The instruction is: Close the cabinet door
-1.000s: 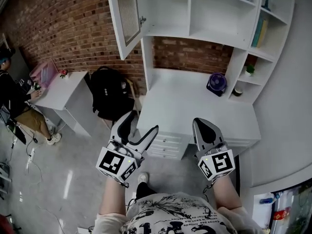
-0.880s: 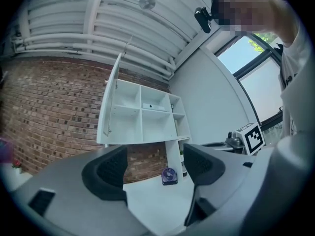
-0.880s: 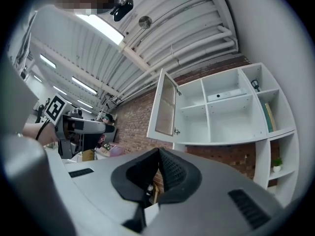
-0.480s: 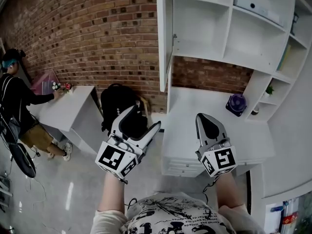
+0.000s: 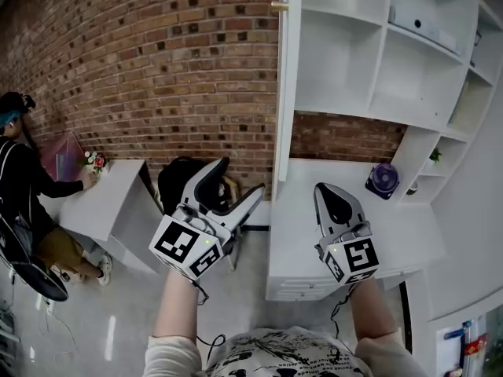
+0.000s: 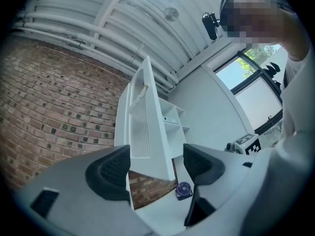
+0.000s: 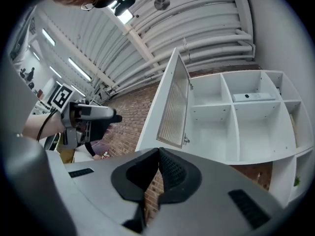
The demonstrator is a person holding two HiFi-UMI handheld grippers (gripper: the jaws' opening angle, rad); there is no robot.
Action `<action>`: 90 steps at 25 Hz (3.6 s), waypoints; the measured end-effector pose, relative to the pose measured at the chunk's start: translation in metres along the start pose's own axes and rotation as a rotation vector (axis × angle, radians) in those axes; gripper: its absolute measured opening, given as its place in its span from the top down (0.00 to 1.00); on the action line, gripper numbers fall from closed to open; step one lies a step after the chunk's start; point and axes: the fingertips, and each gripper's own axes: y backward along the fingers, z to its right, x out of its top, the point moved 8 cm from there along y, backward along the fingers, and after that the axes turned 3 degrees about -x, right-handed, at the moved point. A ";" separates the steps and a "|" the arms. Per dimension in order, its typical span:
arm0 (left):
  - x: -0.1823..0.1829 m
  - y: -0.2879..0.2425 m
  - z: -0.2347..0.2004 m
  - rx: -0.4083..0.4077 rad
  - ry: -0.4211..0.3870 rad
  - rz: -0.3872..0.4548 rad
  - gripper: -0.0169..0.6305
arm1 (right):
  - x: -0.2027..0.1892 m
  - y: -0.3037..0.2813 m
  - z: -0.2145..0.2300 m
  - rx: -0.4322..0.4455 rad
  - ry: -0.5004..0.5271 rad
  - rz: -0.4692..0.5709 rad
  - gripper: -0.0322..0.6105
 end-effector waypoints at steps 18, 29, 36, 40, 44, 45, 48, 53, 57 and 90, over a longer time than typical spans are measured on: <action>0.162 -0.104 -0.077 -0.255 0.074 0.268 0.44 | 0.061 -0.061 0.036 -0.030 0.037 0.070 0.93; 0.209 -0.150 -0.096 -0.345 0.108 0.294 0.59 | 0.072 -0.082 0.045 -0.018 0.072 0.095 0.93; 0.204 -0.168 -0.100 -0.456 0.150 0.283 0.62 | 0.064 -0.084 0.047 -0.028 0.077 0.091 0.93; 0.202 -0.172 -0.097 -0.535 0.119 0.280 0.69 | 0.056 -0.084 0.050 -0.046 0.078 0.075 0.93; 0.202 -0.174 -0.097 -0.593 0.113 0.291 0.74 | 0.052 -0.082 0.051 -0.064 0.079 0.060 0.93; 0.202 -0.173 -0.097 -0.599 0.109 0.294 0.75 | 0.052 -0.081 0.051 -0.066 0.081 0.054 0.93; 0.204 -0.174 -0.092 -0.600 0.102 0.298 0.83 | 0.049 -0.078 0.053 -0.069 0.074 0.045 0.93; 0.209 -0.173 -0.085 -0.584 0.099 0.291 0.83 | 0.049 -0.072 0.051 -0.064 0.058 0.046 0.93; 0.207 -0.184 -0.070 -0.556 0.075 0.279 0.83 | 0.046 -0.064 0.065 -0.042 0.051 0.054 0.93; 0.169 -0.361 0.052 -0.236 -0.084 0.181 0.84 | -0.016 -0.027 0.279 0.078 0.023 0.061 0.93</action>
